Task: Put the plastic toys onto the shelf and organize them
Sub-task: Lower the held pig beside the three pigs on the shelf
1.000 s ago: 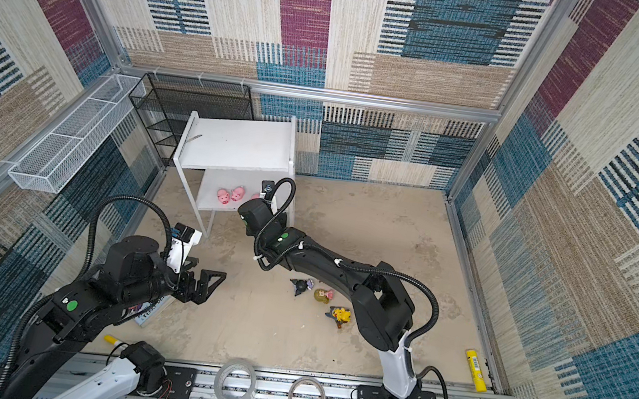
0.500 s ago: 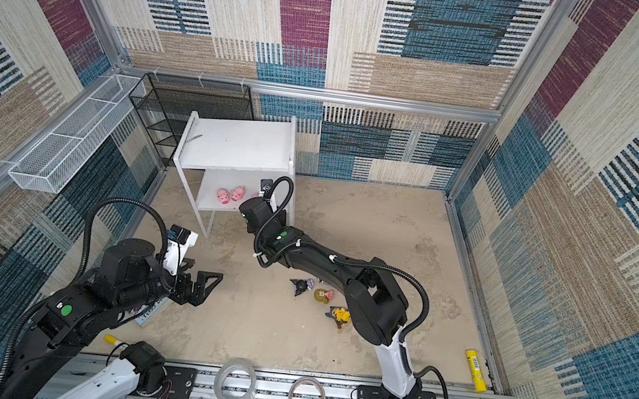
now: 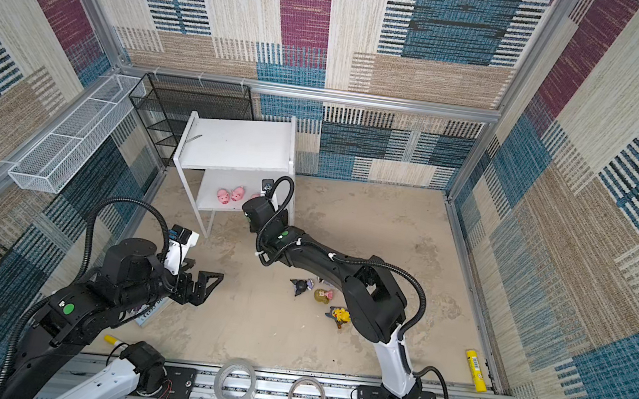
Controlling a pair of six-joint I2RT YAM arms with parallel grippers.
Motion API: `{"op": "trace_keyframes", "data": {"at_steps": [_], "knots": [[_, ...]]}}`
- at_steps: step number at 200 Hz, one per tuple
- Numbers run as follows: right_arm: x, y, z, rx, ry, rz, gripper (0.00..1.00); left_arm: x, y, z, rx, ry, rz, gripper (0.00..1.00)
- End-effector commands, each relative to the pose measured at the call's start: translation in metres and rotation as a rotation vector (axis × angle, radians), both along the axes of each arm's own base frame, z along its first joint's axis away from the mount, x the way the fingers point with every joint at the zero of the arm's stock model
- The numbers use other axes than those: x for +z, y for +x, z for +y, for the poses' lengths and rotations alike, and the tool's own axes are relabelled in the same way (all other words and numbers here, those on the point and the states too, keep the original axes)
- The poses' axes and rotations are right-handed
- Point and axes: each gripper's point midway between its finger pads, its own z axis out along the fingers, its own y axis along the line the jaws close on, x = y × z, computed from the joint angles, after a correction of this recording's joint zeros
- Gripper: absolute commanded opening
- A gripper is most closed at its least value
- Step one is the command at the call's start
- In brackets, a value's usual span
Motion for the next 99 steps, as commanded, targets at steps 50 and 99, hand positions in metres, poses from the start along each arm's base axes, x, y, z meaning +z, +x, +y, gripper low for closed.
{"op": "trace_keyframes", "data": {"at_steps": [50, 99], "knots": [[0.0020, 0.0040, 0.0013, -0.008, 0.024, -0.003, 0.35, 0.0010, 0.0018, 0.0005, 0.002, 0.007, -0.009, 0.99], [0.0049, 0.0037, 0.0013, -0.009, 0.031, -0.007, 0.42, 0.0011, 0.0017, 0.0010, 0.004, 0.007, -0.010, 0.99]]}}
